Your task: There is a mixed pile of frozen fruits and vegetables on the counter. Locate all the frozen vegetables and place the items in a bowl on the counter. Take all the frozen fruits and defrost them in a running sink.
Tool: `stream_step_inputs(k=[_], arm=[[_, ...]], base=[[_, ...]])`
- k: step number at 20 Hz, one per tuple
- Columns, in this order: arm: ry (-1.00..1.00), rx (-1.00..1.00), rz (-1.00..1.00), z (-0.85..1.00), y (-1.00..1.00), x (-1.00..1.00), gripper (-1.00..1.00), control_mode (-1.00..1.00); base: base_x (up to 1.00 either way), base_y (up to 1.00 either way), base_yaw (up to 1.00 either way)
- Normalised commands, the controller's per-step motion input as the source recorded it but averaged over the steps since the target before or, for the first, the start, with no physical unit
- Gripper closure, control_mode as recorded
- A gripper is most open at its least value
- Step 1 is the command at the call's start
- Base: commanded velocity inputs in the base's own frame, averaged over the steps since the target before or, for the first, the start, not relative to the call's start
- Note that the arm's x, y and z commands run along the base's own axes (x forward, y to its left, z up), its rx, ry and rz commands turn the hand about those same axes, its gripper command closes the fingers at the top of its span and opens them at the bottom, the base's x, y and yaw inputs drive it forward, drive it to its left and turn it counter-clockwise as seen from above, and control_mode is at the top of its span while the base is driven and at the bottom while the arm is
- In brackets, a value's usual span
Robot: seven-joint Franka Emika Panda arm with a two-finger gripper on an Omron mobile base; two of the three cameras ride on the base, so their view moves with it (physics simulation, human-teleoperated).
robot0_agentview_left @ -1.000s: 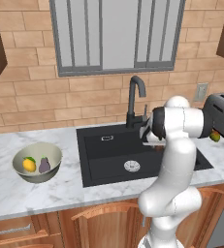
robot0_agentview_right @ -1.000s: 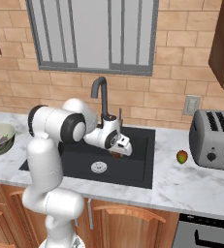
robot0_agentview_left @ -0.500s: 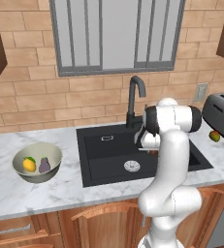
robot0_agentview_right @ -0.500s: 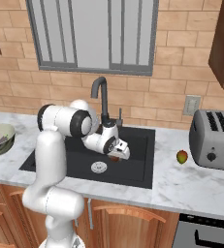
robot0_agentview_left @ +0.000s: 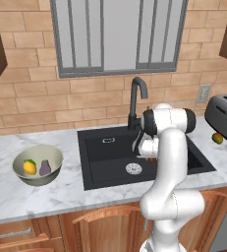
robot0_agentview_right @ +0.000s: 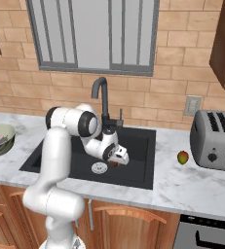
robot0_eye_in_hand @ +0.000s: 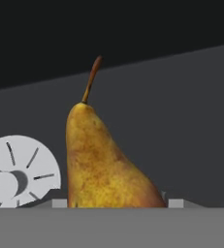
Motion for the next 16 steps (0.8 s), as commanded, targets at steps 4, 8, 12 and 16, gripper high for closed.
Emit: stream_step_inputs(k=[4,8,12,16], arm=[[0.0,0.06,0.01,-0.31,0.08,0.09,1.0,-1.0],[0.0,0.06,0.01,-0.3,0.11,0.08,-1.0,-1.0],[0.0,0.03,0.04,-0.14,0.12,0.04,-1.0,-1.0],[0.0,0.0,0.02,0.0,0.02,0.0,-1.0,-1.0]], base=[[0.0,0.0,0.0],[0.0,0.0,0.0],[0.0,0.0,0.0],[0.0,0.0,0.0]])
